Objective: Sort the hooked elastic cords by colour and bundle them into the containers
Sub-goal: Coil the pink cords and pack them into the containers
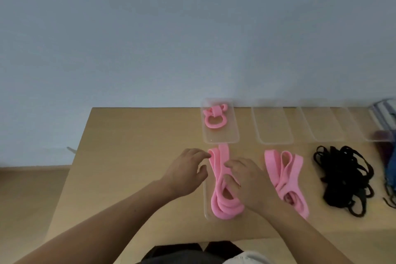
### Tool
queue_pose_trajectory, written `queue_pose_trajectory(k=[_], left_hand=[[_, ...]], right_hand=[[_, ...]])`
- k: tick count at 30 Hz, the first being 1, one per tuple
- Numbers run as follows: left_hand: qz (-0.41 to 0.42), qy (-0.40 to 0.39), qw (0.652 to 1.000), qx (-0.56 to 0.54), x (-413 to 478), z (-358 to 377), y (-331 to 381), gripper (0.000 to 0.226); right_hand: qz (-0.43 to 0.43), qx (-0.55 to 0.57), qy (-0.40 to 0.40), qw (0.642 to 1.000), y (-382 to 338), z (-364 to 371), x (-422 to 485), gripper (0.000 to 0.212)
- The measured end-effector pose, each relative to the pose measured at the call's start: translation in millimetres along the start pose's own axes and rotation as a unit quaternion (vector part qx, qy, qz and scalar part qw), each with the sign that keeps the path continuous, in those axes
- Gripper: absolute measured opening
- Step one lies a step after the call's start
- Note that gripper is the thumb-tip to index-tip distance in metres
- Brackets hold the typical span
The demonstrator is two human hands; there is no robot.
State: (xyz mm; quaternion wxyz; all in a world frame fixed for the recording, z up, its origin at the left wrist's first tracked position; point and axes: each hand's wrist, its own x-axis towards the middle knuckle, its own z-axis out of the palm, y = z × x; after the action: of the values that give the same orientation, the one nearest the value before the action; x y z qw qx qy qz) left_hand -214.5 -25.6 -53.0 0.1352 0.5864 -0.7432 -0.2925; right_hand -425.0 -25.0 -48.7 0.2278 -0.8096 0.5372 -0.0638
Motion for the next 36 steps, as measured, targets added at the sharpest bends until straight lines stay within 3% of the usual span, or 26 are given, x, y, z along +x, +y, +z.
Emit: queue_pose_trajectory(k=[4, 8, 15, 24, 27, 29, 32, 36], left_hand=[[0.014, -0.037, 0.999, -0.007, -10, 10, 4, 0.043], [0.009, -0.047, 0.999, -0.014, -14, 15, 13, 0.042], [-0.029, -0.053, 0.998, -0.004, -27, 20, 21, 0.041], [-0.057, -0.017, 0.998, -0.001, -26, 13, 44, 0.043], [-0.050, -0.021, 0.998, -0.009, -20, 4, 51, 0.046], [-0.038, -0.016, 0.999, -0.024, -17, -2, 57, 0.048], [-0.032, 0.009, 0.997, -0.074, -10, -12, 72, 0.041], [-0.021, 0.055, 0.984, -0.167, -2, -34, 94, 0.023]], right_hand=[[0.063, 0.034, -0.011, 0.997, 6, 17, -24, 0.010], [0.129, 0.053, -0.045, 0.989, 15, 20, -28, 0.019], [-0.044, -0.050, -0.157, 0.985, 21, 22, -26, 0.030], [-0.073, -0.046, -0.168, 0.982, 26, 3, -15, 0.020], [-0.089, -0.037, -0.111, 0.989, 22, -22, -16, 0.030], [-0.091, -0.005, -0.047, 0.995, 21, -38, -14, 0.026], [-0.110, 0.026, 0.068, 0.991, 19, -57, -11, 0.047], [-0.150, 0.020, 0.219, 0.964, 13, -85, -2, 0.028]])
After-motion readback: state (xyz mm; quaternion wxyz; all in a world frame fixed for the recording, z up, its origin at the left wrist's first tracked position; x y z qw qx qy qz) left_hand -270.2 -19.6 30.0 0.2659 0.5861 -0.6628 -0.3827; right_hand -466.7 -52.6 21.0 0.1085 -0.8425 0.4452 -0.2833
